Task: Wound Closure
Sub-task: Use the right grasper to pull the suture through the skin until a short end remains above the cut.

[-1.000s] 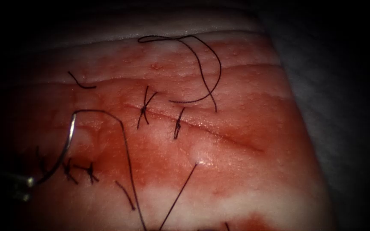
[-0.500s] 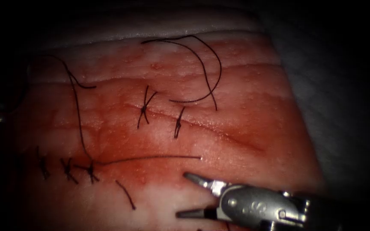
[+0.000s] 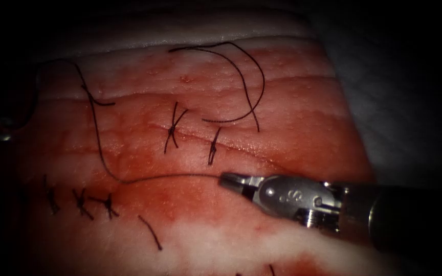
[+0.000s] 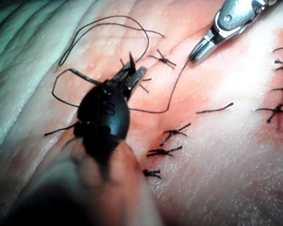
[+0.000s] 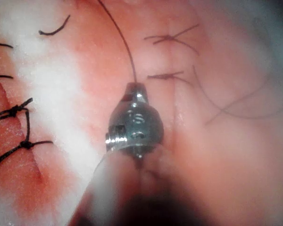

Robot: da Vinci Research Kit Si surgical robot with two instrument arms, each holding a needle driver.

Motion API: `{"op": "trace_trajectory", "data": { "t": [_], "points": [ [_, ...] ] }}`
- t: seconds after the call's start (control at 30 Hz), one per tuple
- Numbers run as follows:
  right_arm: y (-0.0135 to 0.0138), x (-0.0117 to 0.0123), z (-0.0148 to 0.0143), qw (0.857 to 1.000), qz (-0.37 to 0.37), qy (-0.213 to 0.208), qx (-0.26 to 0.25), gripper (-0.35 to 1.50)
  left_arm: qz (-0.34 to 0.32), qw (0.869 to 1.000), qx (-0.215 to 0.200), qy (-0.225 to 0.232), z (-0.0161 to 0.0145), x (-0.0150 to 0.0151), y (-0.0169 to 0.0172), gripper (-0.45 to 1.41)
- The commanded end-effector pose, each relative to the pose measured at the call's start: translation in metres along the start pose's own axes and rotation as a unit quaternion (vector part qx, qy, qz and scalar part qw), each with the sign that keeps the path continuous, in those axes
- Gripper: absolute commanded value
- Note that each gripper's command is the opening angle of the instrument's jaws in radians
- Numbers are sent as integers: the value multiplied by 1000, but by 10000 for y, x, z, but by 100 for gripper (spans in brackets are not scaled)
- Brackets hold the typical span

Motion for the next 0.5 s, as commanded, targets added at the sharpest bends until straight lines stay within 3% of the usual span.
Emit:
{"op": "trace_trajectory", "data": {
  "t": [0.03, 0.13, 0.2, 0.5],
  "points": [
    [-9, 4, -3, 999, 42, -9, -2, -35, 1, 1000, 0, 1, 7, -3, -4, -45],
    [-37, 14, -19, 998, 54, -34, 6, -35, 1, 1000, 1, 0, 10, -6, -6, -45],
    [-75, 33, -32, 998, 55, -30, 20, -35, 2, 1000, 4, 0, 17, -12, -8, -45],
    [-163, 85, -54, 997, 50, -13, 56, -35, 3, 1000, 6, 0, 21, -16, -11, -45]
  ]
}}
